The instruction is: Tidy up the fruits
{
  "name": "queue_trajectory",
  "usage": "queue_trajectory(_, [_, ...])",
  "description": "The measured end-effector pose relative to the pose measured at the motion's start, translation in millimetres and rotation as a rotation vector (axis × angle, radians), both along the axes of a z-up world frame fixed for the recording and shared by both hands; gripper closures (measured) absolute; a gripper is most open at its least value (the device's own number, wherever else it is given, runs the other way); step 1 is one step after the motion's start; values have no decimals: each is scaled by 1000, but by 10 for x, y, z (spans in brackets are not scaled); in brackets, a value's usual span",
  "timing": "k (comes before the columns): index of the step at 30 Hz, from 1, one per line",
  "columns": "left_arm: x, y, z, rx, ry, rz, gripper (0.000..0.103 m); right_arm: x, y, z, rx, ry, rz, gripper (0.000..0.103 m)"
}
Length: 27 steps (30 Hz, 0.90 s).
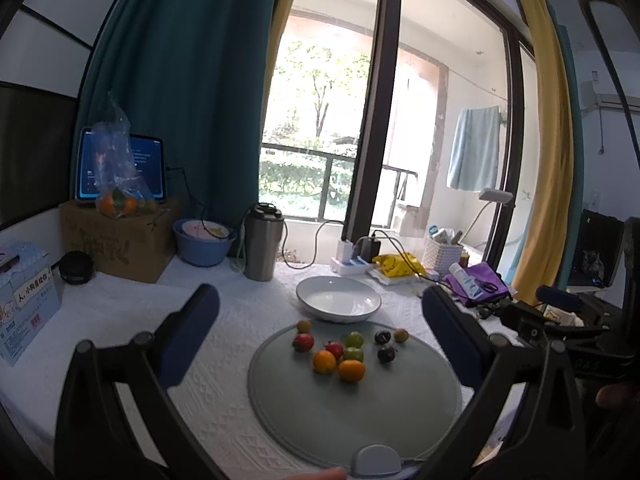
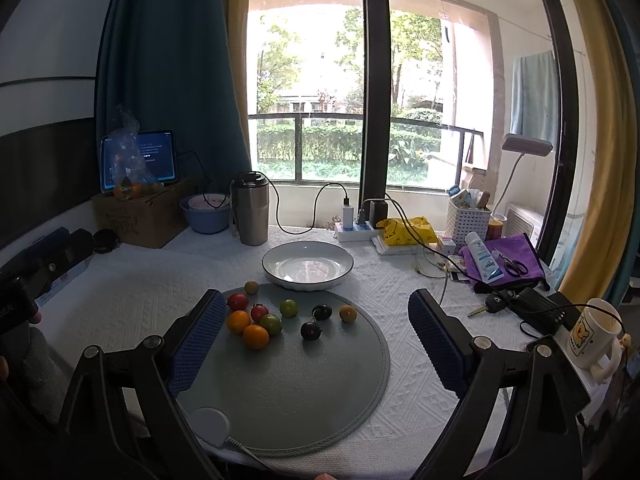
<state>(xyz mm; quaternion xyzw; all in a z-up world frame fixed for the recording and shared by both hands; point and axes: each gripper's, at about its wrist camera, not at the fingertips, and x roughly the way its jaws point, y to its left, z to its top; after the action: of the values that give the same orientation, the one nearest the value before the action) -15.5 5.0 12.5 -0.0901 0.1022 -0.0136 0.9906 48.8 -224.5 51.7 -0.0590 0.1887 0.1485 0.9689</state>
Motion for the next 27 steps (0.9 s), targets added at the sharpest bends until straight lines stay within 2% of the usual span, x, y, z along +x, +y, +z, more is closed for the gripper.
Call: queue_trajectory(27, [-40, -2, 41, 0, -7, -7, 1, -9, 18, 0, -2, -3, 1, 8])
